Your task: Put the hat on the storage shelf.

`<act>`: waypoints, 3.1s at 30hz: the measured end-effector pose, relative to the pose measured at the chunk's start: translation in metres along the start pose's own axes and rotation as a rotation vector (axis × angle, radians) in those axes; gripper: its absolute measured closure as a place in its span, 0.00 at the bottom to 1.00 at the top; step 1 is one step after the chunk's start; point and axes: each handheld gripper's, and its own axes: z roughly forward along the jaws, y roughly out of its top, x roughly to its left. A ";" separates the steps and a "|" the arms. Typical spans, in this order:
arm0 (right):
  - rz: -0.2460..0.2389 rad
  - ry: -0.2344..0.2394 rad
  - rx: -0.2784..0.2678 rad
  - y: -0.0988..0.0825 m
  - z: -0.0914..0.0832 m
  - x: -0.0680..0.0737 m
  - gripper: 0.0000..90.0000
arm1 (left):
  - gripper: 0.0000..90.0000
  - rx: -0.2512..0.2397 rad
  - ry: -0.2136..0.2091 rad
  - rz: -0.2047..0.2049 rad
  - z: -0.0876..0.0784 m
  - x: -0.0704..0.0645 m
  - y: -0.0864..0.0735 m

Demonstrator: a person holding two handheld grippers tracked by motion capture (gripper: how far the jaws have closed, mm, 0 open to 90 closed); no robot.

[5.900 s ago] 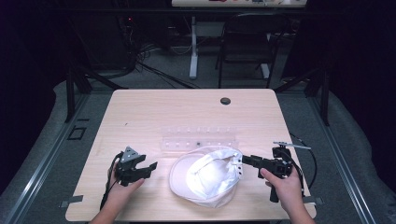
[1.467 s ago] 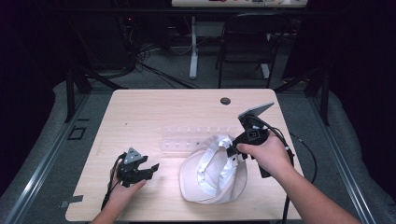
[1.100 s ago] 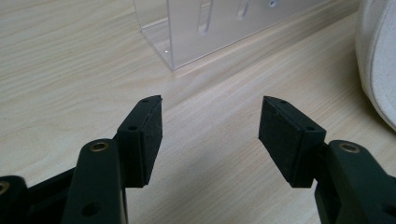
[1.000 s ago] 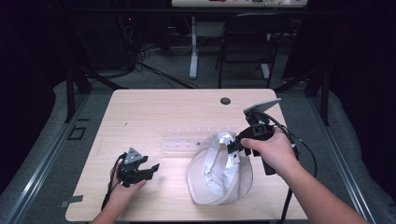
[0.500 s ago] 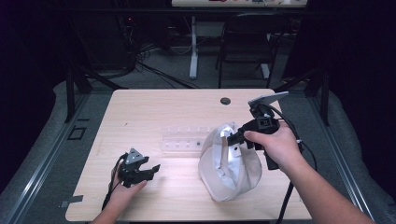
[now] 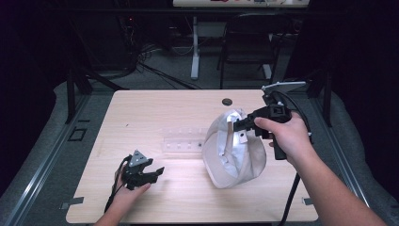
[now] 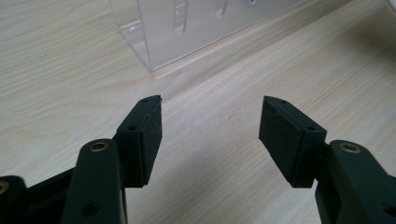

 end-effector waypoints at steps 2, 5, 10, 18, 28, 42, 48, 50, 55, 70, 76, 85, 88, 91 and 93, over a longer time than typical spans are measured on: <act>0.000 0.017 -0.007 0.002 -0.002 0.001 0.90 | 0.44 -0.002 -0.003 0.001 0.000 -0.001 0.000; 0.000 0.026 -0.016 0.005 -0.003 0.003 0.90 | 0.44 -0.005 -0.005 0.004 0.000 -0.002 0.001; -0.005 0.039 -0.030 0.010 -0.004 0.008 0.90 | 0.43 -0.017 -0.014 -0.003 -0.001 -0.004 0.003; -0.002 0.048 -0.068 0.020 -0.011 0.014 0.91 | 0.43 -0.030 -0.055 0.009 -0.004 -0.014 0.011; 0.013 0.054 -0.108 0.031 -0.013 0.019 0.91 | 0.48 -0.041 -0.088 0.081 -0.002 -0.035 0.027; 0.042 0.058 -0.150 0.045 -0.005 0.018 0.91 | 0.47 -0.115 -0.129 0.143 0.011 -0.073 0.060; 0.053 0.060 -0.169 0.053 -0.001 0.020 0.91 | 0.43 -0.162 -0.130 0.171 0.018 -0.091 0.079; 0.062 0.064 -0.176 0.055 0.001 0.020 0.91 | 0.43 -0.169 -0.126 0.174 0.020 -0.094 0.083; 0.067 0.064 -0.185 0.060 0.005 0.021 0.91 | 0.40 -0.168 -0.118 0.179 0.025 -0.098 0.090; 0.084 0.071 -0.217 0.069 0.010 0.029 0.91 | 0.39 -0.149 -0.083 0.250 0.041 -0.128 0.115; 0.077 0.074 -0.223 0.069 0.008 0.034 0.91 | 0.51 -0.102 0.021 0.251 0.046 -0.126 0.122; 0.069 0.070 -0.219 0.069 0.012 0.037 0.91 | 0.72 -0.074 -0.007 0.188 0.042 -0.109 0.123; 0.061 0.071 -0.217 0.069 0.015 0.042 0.91 | 0.79 -0.079 -0.019 0.185 0.039 -0.101 0.125; 0.058 0.070 -0.217 0.069 0.017 0.045 0.91 | 0.82 -0.088 -0.027 0.177 0.038 -0.097 0.126; 0.051 0.069 -0.214 0.069 0.018 0.047 0.91 | 0.84 -0.088 -0.039 0.173 0.037 -0.092 0.127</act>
